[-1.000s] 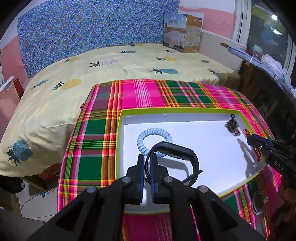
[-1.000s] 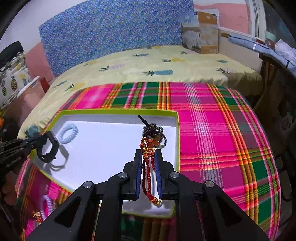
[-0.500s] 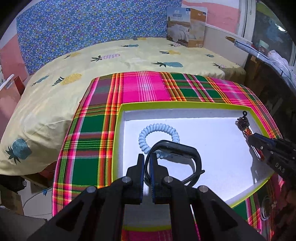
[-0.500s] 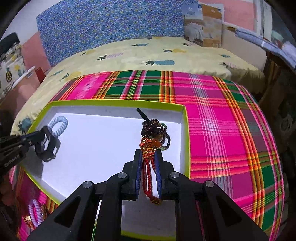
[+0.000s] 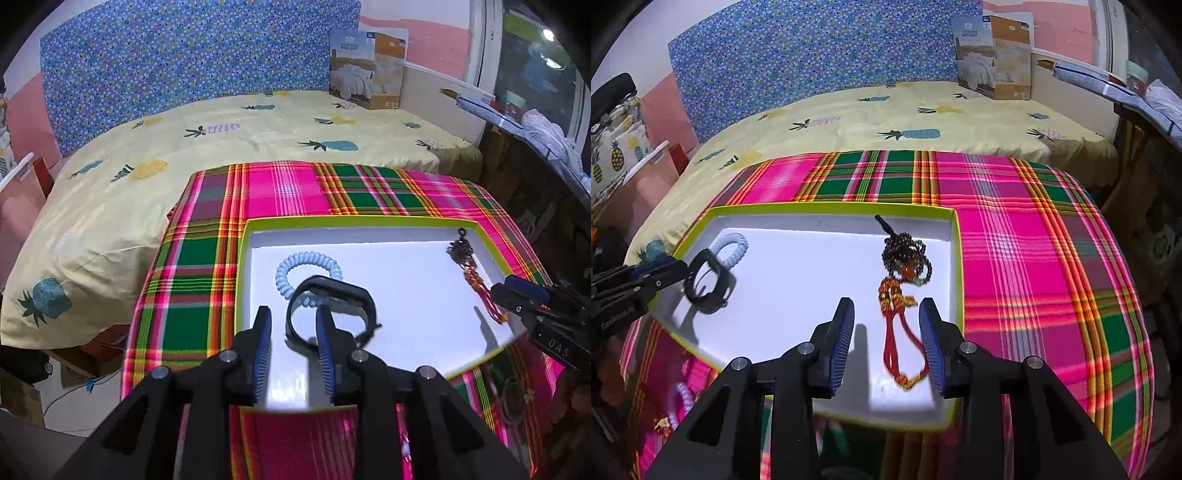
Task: Organize jewelry
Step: 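Lower the watch band and red tassel into the box and open both tools, then move both tools back toward the remaining jewelry on the cloth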
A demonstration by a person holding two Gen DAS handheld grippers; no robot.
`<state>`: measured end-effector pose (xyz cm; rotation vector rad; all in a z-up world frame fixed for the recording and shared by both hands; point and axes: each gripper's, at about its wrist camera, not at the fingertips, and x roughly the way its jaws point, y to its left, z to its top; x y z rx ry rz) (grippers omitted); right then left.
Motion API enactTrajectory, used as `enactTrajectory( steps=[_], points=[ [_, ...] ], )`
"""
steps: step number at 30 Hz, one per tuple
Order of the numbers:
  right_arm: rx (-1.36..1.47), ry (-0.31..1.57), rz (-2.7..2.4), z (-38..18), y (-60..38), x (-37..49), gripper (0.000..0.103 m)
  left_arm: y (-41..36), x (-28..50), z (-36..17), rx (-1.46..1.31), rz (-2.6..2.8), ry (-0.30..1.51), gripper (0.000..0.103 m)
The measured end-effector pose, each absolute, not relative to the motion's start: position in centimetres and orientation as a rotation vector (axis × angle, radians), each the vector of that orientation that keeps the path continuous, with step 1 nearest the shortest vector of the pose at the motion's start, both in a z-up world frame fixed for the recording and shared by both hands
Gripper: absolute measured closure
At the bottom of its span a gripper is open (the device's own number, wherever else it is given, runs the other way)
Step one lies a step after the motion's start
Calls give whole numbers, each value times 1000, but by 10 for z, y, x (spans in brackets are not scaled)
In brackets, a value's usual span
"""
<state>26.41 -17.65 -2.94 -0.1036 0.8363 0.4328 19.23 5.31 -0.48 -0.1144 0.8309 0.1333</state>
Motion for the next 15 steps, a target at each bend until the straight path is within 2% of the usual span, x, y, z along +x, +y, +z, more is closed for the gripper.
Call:
enactTrajectory(
  steps=[15],
  points=[
    [-73,753,458,-2,-204,168,66,31,109,13,-88,93,771,77]
  ],
)
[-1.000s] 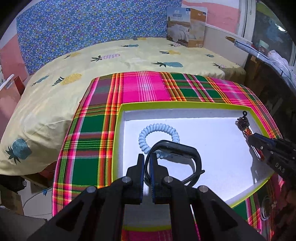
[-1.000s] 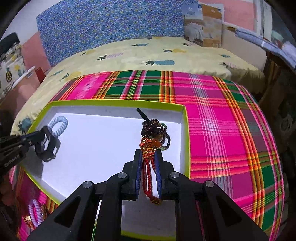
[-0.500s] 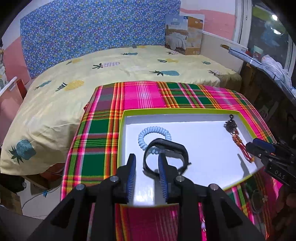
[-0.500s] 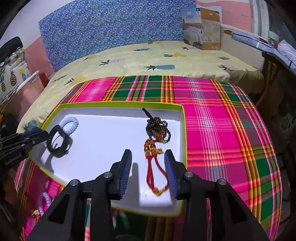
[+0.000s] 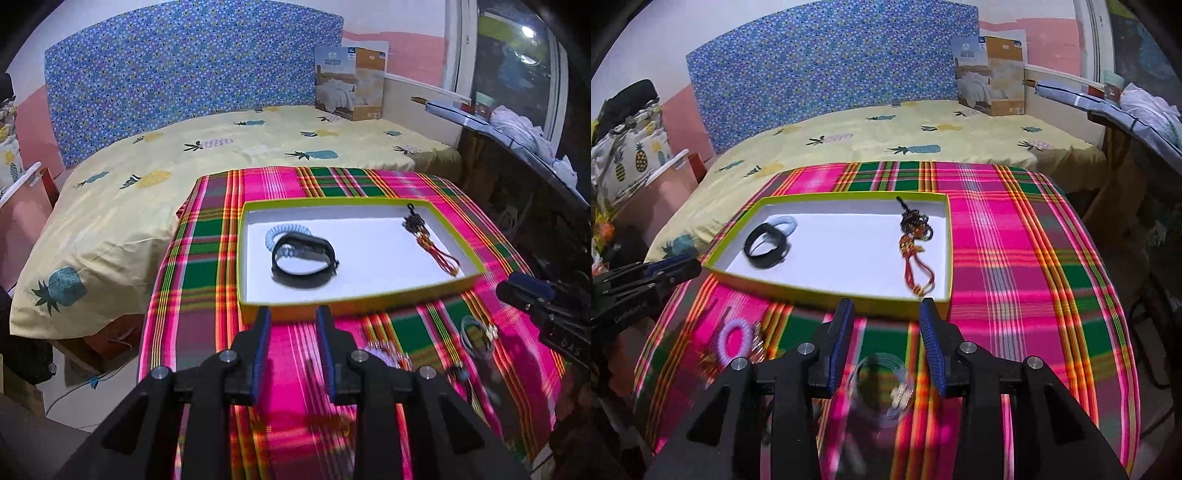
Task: Organize jewelry
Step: 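Move both tools back toward the remaining jewelry on the cloth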
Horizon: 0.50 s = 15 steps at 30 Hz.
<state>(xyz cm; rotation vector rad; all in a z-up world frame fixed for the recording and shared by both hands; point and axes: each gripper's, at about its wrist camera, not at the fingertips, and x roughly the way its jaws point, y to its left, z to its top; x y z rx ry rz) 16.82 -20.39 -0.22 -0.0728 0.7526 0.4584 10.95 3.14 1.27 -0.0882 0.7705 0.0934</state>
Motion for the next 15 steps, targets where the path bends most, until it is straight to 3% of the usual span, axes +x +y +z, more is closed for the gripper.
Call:
enactTrajectory(
  steps=[15],
  points=[
    [-83,740,454,-6,-212,112,66,22,59,1,-69,62,770,77]
  ],
)
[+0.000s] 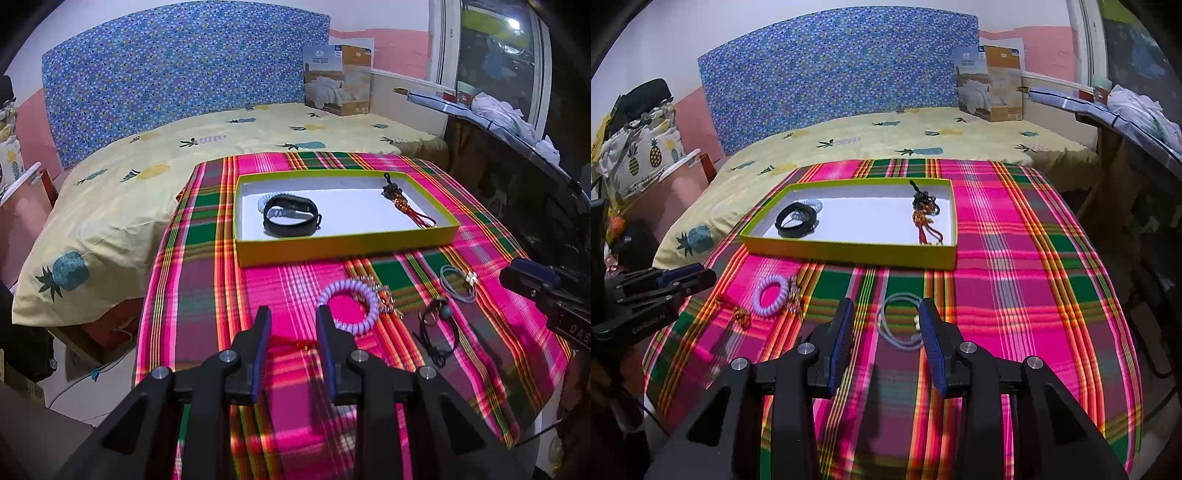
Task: Organize jewelry
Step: 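Move both tools back toward the remaining jewelry on the cloth, then grasp the red cord tassel with the left tool while the right tool grasps the gold chain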
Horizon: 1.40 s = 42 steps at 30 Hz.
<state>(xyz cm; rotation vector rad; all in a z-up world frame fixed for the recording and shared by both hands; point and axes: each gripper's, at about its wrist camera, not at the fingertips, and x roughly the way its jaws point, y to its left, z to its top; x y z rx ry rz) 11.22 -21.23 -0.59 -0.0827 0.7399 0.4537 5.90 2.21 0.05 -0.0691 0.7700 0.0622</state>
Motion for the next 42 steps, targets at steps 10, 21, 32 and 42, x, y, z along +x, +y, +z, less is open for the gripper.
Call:
enactTrajectory(
  steps=[10,21,32,42],
  points=[
    [-92,773,466,-18,-213,97,66,34,40,-4,-102,64,763,77],
    [-89,790,475,-24,-211,97,66,37,39,-15,-137,30,796,77],
    [-87,813,492,-30,-206,100,66,16,48,-23,-193,-95,853,72],
    [-83,820,493,-33,-206,103,66,7,75,-41,-252,-39,923,72]
  ],
)
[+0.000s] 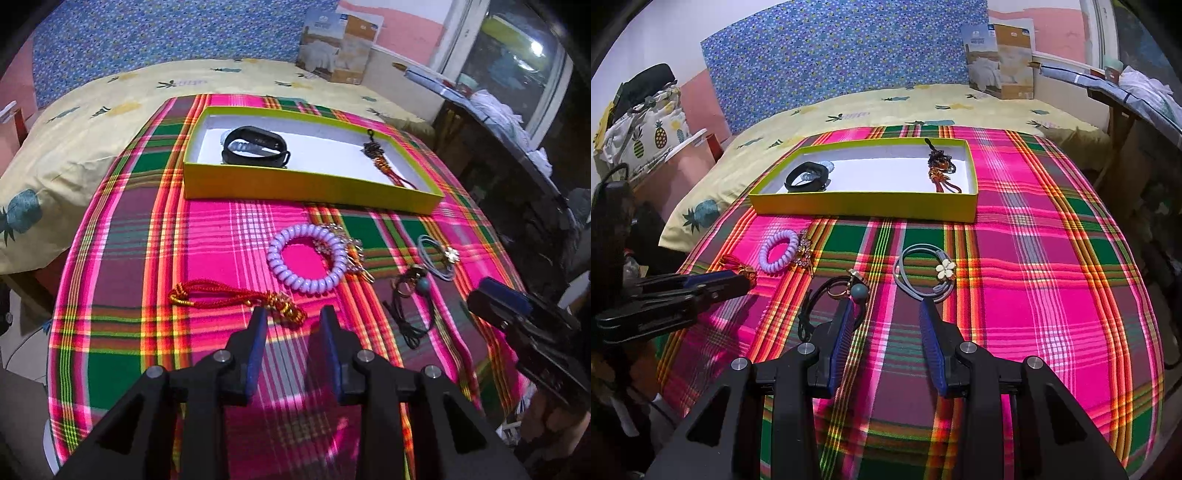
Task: Organize jewelry
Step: 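Grasp the red cord tassel with the left tool while the right tool grasps the gold chain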
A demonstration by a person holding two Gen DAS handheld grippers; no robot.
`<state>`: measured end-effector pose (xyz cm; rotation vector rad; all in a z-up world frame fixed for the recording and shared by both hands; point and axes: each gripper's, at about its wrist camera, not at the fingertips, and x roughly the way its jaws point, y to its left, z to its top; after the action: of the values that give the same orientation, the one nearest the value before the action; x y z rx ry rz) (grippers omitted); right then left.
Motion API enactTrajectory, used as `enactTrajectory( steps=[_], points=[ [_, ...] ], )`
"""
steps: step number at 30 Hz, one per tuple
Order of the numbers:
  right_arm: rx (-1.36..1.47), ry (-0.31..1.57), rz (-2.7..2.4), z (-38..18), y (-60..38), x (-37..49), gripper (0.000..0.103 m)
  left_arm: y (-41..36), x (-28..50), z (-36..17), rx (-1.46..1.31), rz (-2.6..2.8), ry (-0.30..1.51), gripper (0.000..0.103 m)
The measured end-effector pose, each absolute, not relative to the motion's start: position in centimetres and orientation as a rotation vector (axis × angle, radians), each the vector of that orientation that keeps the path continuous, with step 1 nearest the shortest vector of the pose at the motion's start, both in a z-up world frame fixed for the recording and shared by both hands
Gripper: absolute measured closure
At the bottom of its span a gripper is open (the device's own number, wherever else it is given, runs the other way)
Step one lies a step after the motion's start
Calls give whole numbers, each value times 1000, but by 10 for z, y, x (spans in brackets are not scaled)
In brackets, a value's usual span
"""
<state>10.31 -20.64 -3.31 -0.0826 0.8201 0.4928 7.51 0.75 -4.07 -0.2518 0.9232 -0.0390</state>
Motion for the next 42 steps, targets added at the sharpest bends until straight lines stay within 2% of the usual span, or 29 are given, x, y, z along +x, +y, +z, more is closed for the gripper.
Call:
enactTrajectory(
  steps=[5,11,29,31,38,42],
  points=[
    [-80,825,500,-36,-205,105,66,3,77,-41,-187,3,911,73],
    [-75,829,508,-38,-204,108,66,7,73,-42,-136,38,905,94],
    [-140,802,665,-33,-152,130,66,33,54,-37,-190,22,876,95],
    [-152,813,687,-38,-143,135,74,35,54,-36,-193,22,873,95],
    [-186,880,738,-55,-117,153,82,39,53,-36,-205,7,866,95],
    [-189,882,764,-56,-111,154,95,41,55,-37,-210,4,870,95]
  ],
)
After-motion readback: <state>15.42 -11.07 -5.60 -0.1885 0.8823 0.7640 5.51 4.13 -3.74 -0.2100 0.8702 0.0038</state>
